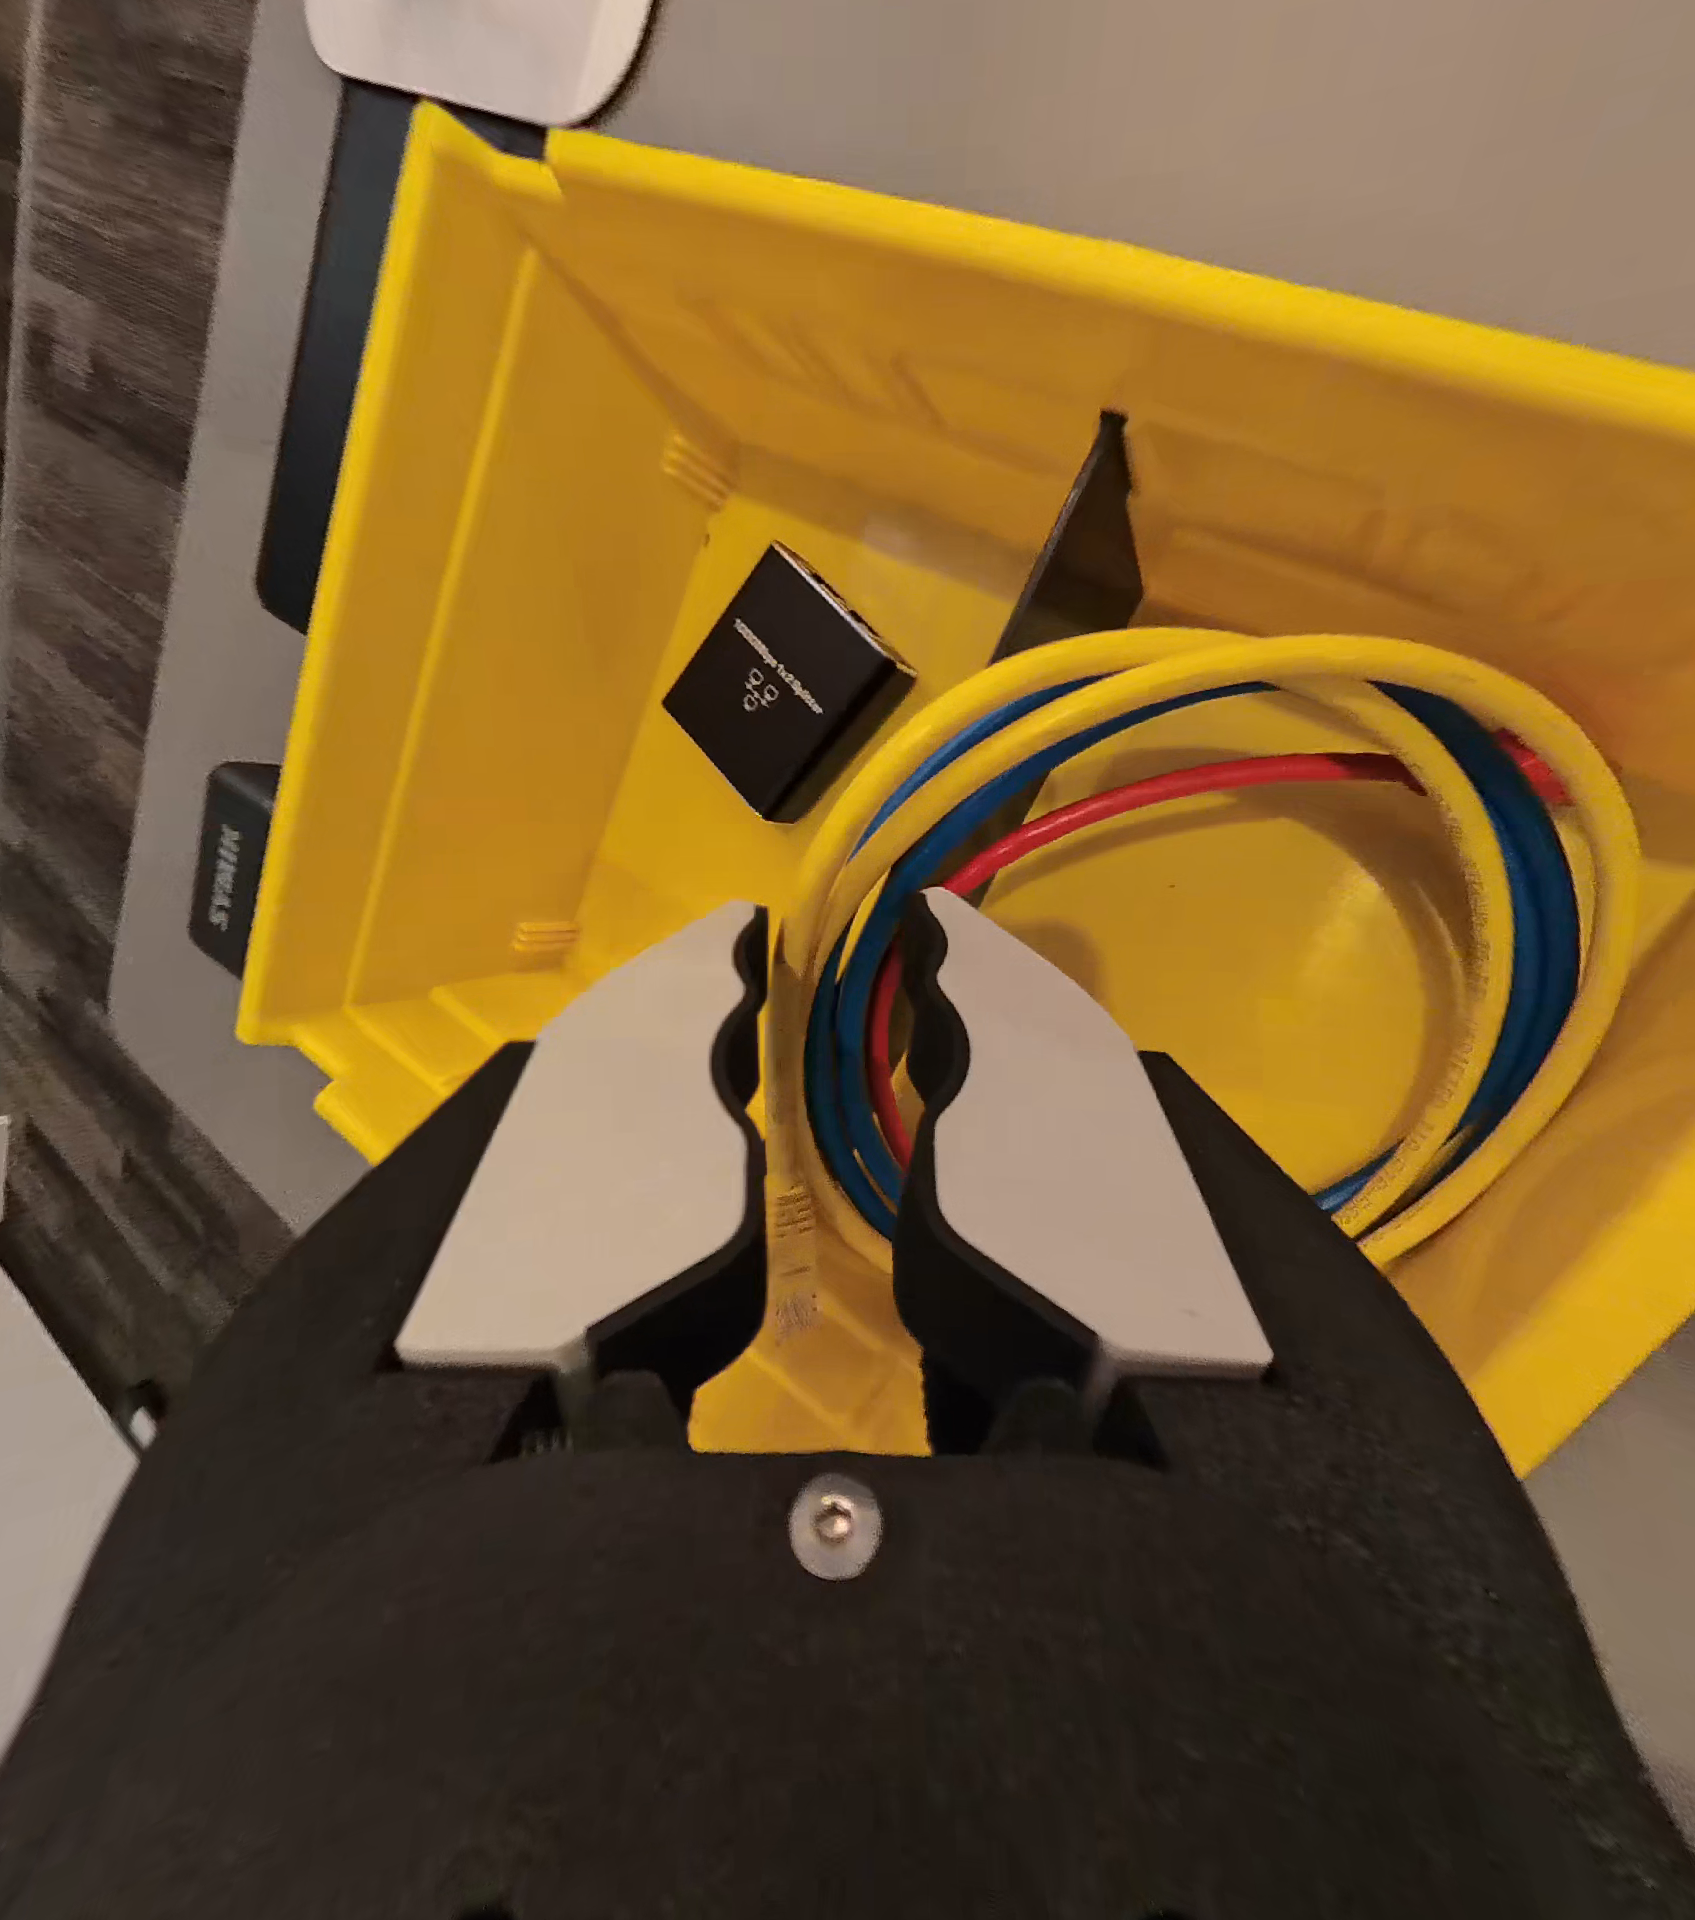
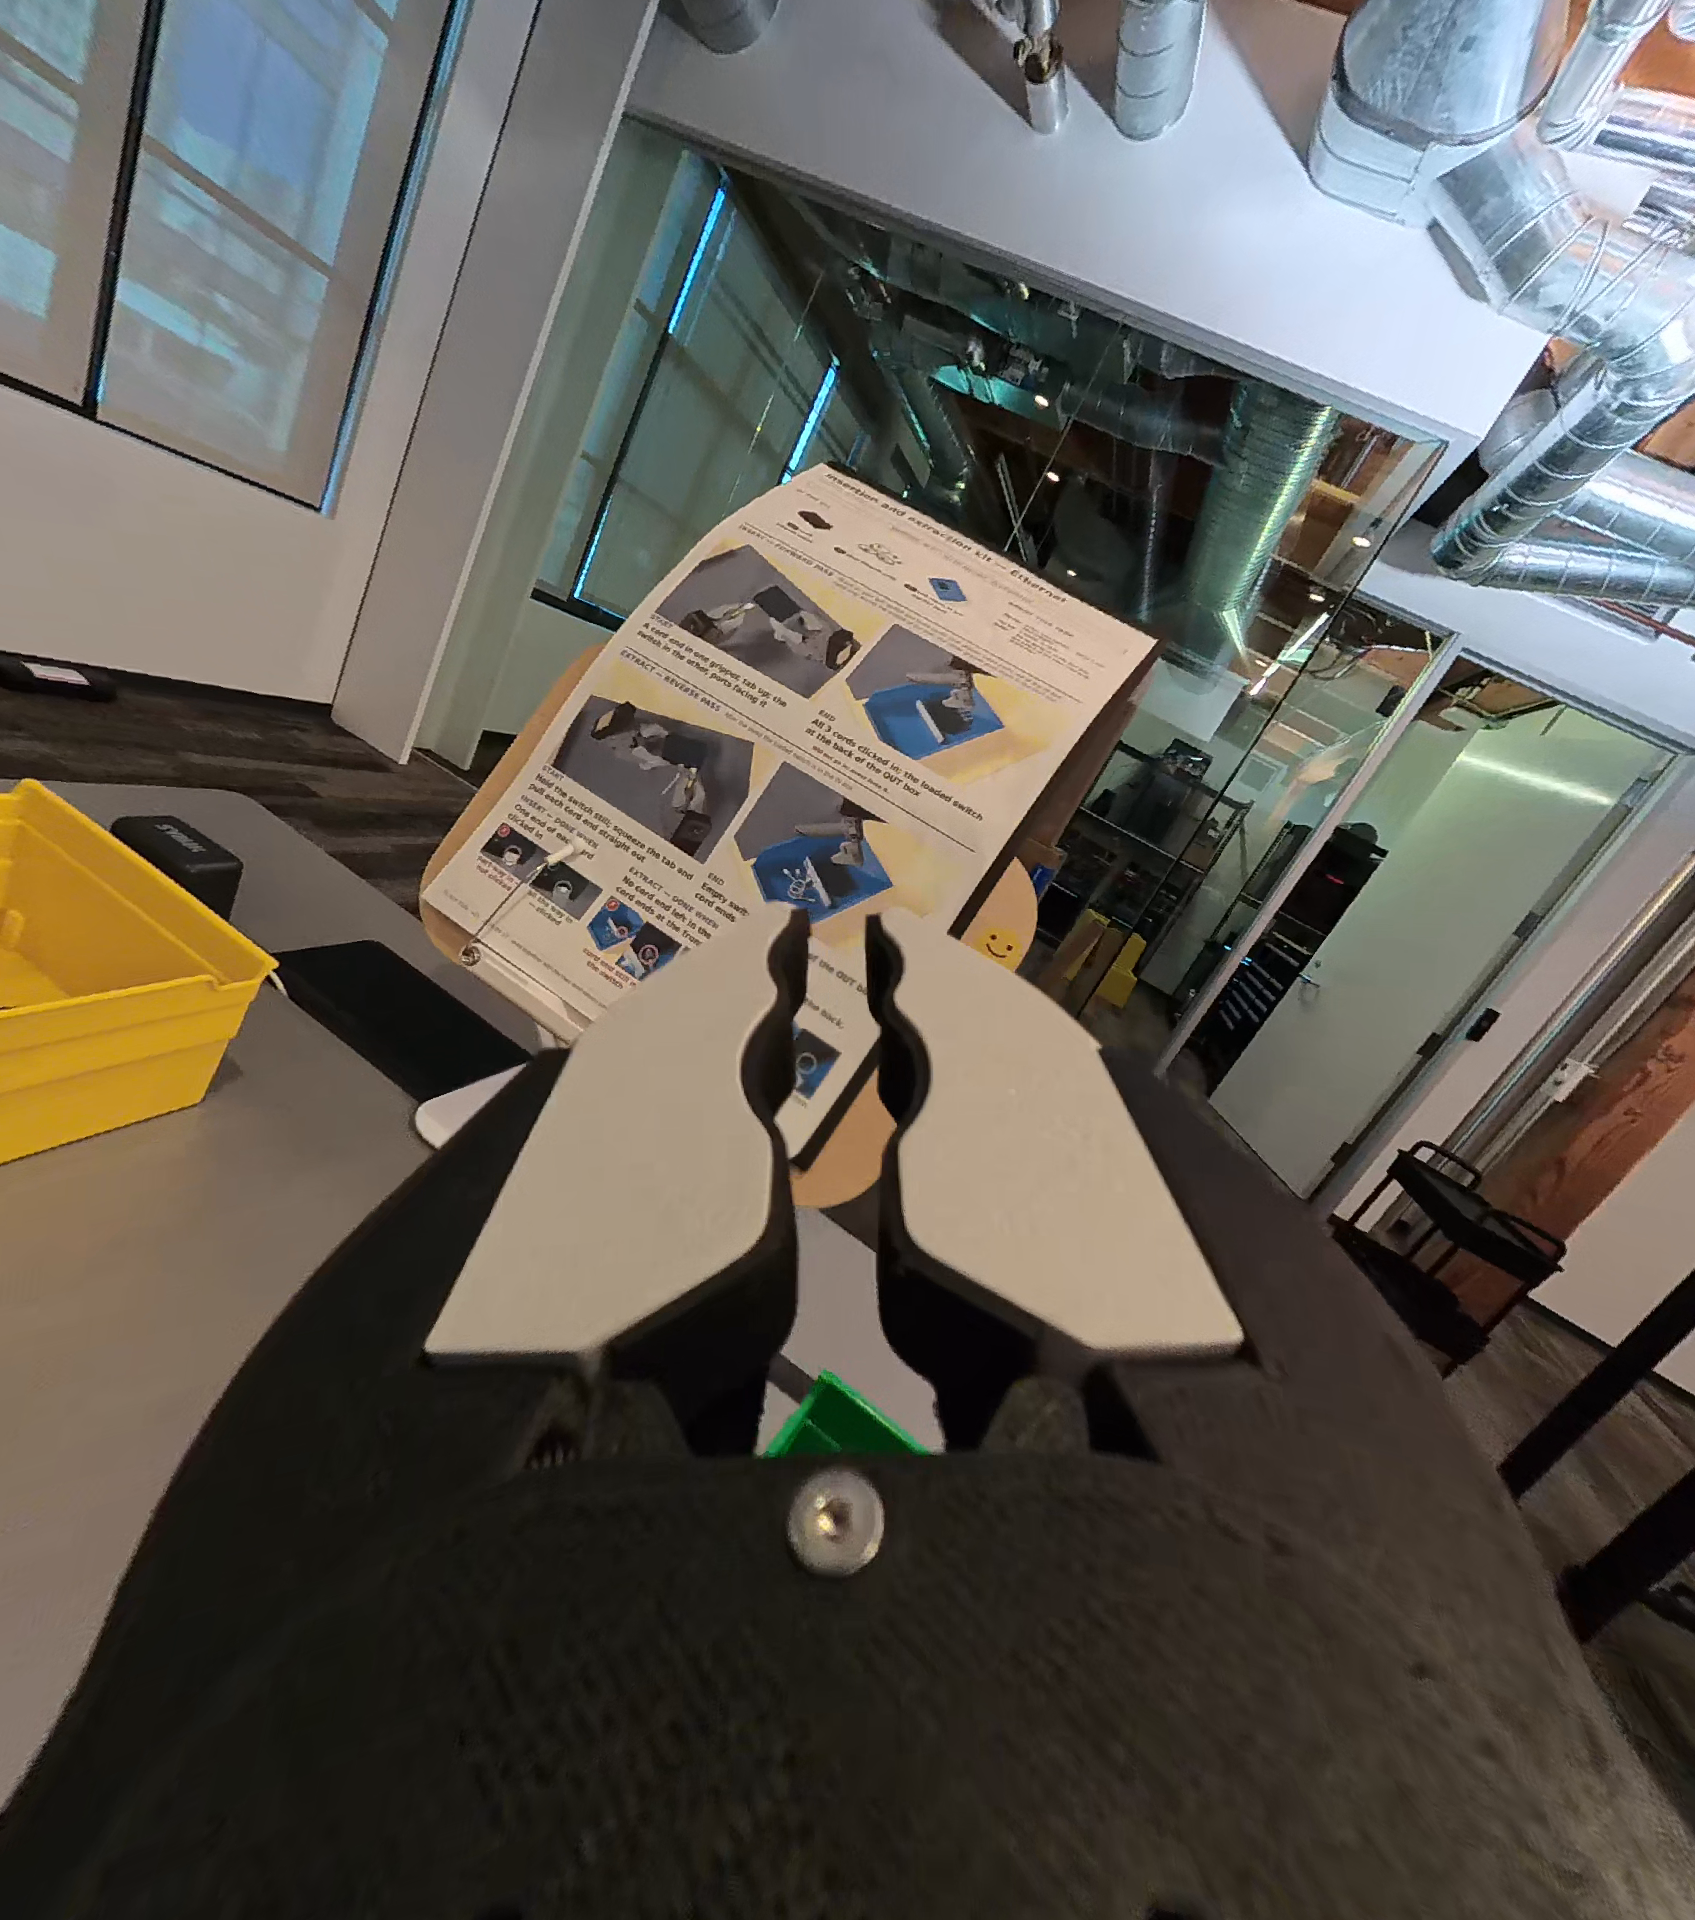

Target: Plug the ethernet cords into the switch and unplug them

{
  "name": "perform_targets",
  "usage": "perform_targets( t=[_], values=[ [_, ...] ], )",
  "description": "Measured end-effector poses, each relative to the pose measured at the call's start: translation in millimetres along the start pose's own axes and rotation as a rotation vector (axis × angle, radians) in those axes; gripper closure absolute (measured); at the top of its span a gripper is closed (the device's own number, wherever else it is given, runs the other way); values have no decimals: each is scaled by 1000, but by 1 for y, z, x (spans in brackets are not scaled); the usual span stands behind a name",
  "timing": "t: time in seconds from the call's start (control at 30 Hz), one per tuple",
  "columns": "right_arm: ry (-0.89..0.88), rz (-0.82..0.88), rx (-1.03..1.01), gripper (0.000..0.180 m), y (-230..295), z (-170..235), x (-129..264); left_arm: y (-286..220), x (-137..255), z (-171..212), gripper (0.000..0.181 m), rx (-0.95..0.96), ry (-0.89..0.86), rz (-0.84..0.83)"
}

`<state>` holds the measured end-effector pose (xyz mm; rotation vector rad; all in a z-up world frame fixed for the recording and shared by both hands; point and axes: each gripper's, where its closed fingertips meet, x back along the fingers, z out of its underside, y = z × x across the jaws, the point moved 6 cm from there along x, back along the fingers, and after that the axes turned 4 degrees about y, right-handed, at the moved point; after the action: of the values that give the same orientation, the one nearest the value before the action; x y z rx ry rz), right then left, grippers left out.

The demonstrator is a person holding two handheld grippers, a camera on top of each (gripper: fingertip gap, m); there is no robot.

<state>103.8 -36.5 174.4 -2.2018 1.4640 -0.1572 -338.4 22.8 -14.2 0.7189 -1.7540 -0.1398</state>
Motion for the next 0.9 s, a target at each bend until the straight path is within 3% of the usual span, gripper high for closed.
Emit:
perform_targets(
  t=[0.1,0.43,0.7,0.9],
  values=[
    [3,-5,-2,168,0,1,-2,3,0,2,170,12,-22,45],
    [15,-7,10,167,0,5,-5,2,30,7,173,-24,-36,-23],
    [4,0,13,167,-3,3,-2,-4,121,14,175,-73,-108,-361],
    [-3,10,15,167,-4,0,1,-19,190,-17,175,-110,-157,-423]
  ],
)
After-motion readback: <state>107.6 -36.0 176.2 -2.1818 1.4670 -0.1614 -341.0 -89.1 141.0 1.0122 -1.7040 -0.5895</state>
